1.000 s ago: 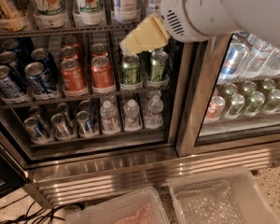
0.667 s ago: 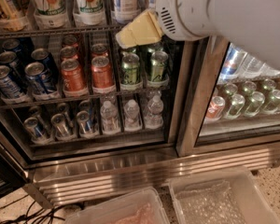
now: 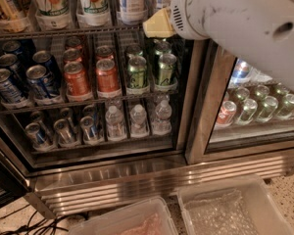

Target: Pick blue plastic bottle from top shelf of fridge

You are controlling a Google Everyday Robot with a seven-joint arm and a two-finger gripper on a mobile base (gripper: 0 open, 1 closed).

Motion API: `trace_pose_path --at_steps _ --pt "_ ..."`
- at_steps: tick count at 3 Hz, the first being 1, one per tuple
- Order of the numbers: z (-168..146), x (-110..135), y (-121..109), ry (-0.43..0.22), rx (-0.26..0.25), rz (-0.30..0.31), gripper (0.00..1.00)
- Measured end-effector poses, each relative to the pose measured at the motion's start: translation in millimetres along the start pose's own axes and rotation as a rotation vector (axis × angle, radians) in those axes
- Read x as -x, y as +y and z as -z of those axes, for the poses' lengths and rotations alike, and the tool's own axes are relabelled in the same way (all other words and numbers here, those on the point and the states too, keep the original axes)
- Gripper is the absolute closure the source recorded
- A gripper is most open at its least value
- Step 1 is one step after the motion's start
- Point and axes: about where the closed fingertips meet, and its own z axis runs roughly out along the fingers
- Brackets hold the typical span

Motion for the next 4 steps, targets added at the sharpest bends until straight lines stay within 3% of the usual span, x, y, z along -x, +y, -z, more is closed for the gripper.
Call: trace_pose_path --at_steps 1,2,4 --pt "-9.5 -6.1 -11.4 0.017 -0.033 -0.121 0.25" --pt "-15.8 3.3 -15.5 -0.012 -0.043 -0.180 0.26" --pt "-24.5 30.8 -14.9 -0.085 -0.037 -0.213 0.27"
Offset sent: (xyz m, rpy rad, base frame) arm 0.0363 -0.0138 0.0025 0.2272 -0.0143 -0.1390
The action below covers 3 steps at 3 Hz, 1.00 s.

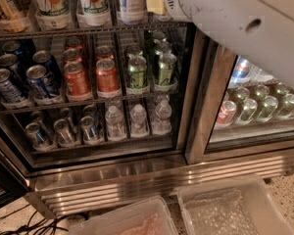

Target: Pick blue plastic bottle from top shelf of fridge

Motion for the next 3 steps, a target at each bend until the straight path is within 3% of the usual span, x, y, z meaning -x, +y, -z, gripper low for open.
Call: trace_pose_path --at_steps 3 --pt "-22.7 17.2 -7.3 -0.044 -0.035 0.024 0.37"
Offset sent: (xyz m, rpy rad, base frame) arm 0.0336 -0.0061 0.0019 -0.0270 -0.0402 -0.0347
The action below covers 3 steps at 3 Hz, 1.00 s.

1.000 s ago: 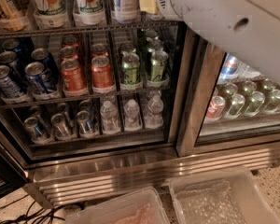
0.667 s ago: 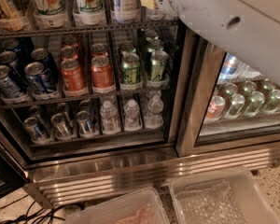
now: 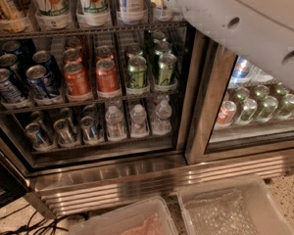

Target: Pick blue plastic bottle from top shelf of fridge

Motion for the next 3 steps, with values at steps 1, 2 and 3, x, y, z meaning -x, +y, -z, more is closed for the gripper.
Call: trace_pose_path --at_steps 1,2,3 --pt "-11.0 3.1 -1.0 -0.005 -0.001 0.010 0.39" --pt "-18.4 7.2 -2.6 -0.016 -0.008 0.022 0.37" --pt "-29.5 13.0 -6.8 -0.034 -0.020 0.041 0.37"
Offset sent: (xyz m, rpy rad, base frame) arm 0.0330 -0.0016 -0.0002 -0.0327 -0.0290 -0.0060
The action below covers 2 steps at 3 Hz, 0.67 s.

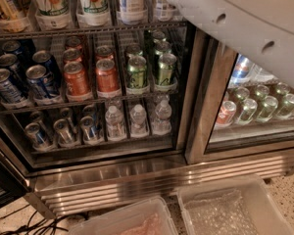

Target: Pick blue plastic bottle from top shelf of fridge

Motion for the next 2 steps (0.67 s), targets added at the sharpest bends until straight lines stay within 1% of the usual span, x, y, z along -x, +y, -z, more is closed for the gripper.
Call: trace_pose_path --at_steps 1,2 --pt "-8.0 1.7 -3.2 -0.006 -0.009 0.010 0.37" --pt "-25.3 6.1 -6.1 -0.020 -0.017 0.006 0.37"
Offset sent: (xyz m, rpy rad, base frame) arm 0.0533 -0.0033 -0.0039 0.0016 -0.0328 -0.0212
